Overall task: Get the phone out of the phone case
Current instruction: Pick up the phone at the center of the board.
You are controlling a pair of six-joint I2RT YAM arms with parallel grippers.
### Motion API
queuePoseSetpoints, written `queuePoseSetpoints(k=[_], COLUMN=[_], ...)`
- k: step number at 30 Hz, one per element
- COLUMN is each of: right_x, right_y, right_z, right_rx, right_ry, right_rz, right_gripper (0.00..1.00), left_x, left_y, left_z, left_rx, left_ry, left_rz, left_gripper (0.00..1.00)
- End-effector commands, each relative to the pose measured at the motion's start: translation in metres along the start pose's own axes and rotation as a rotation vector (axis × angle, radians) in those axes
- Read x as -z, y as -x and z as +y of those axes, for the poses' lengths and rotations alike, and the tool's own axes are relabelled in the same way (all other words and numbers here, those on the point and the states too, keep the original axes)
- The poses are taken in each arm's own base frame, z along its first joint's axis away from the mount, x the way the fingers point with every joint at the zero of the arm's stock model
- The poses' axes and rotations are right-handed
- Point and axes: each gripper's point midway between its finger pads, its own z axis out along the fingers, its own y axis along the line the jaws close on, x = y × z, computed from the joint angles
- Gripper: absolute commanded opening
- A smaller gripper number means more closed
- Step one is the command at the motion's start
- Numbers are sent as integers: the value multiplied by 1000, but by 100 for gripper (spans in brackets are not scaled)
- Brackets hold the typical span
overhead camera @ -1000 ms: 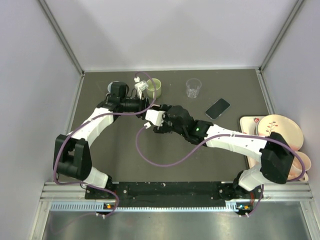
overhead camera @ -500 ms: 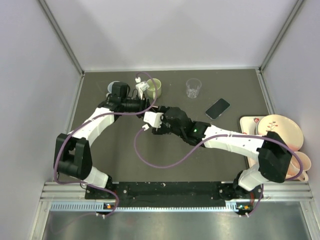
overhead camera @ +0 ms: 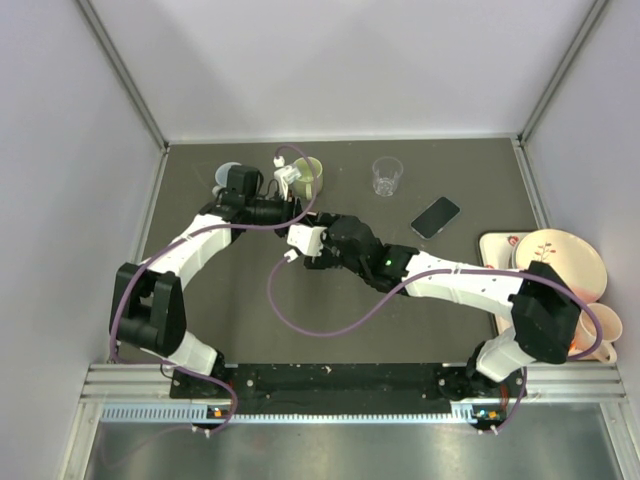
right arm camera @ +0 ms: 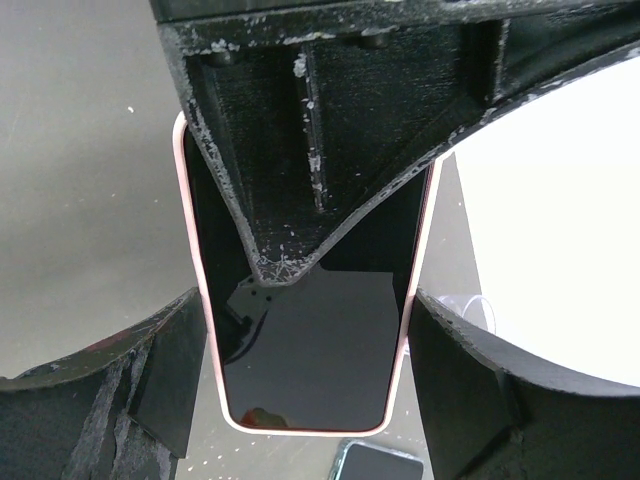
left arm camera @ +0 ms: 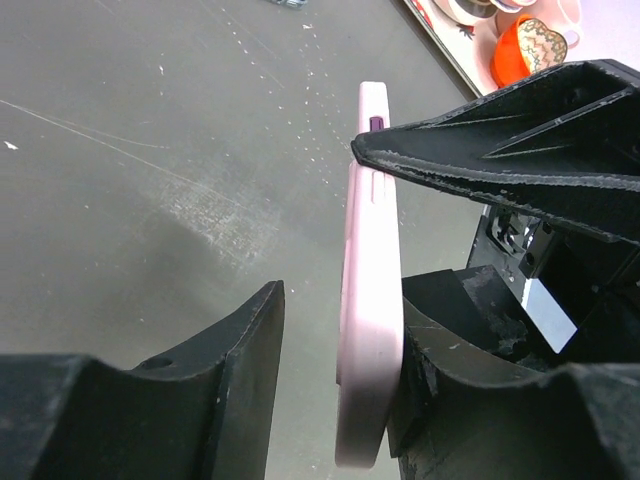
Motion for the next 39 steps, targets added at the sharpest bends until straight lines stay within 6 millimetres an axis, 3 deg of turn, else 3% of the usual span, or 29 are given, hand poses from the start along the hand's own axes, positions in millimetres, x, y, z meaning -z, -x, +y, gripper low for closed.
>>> queuePoseSetpoints(k=[1, 14, 21, 28, 33, 34, 35, 36, 39], right_x=[6, 5, 4, 3, 1, 0, -2, -3, -1], right_y=[31, 33, 32, 31, 33, 33, 33, 35, 38], right_z=[-32, -31, -32, -37, -42, -41, -38, -35, -34], right_rx=[-34, -35, -41, -37, -40, -32, -28, -25, -53], right_ry=[-124, -121, -135, -167, -189, -172, -152, -122, -107], right_rz=[-99, -102, -97, -94, -89, -81, -71, -61, -77], right_gripper=[0, 0, 0, 0, 0, 3, 12, 34, 59], left_x=[-1, -2, -4, -3, -2, -2, -1, -1, 3], left_y=[4, 3, 2, 2, 2, 3, 5, 6, 10], left_z=[1, 1, 2, 2, 3, 3, 3, 3, 5], left_rx=[-35, -30, -22, -25, -34, -38, -42, -46, -60], left_ry=[-3, -2, -9, -10, 2, 6, 12, 16, 42], left_rz=[-14, -12, -7, -6, -10, -12, -16, -18, -31], left_gripper=[47, 45, 30, 1, 0, 0, 0, 0, 0])
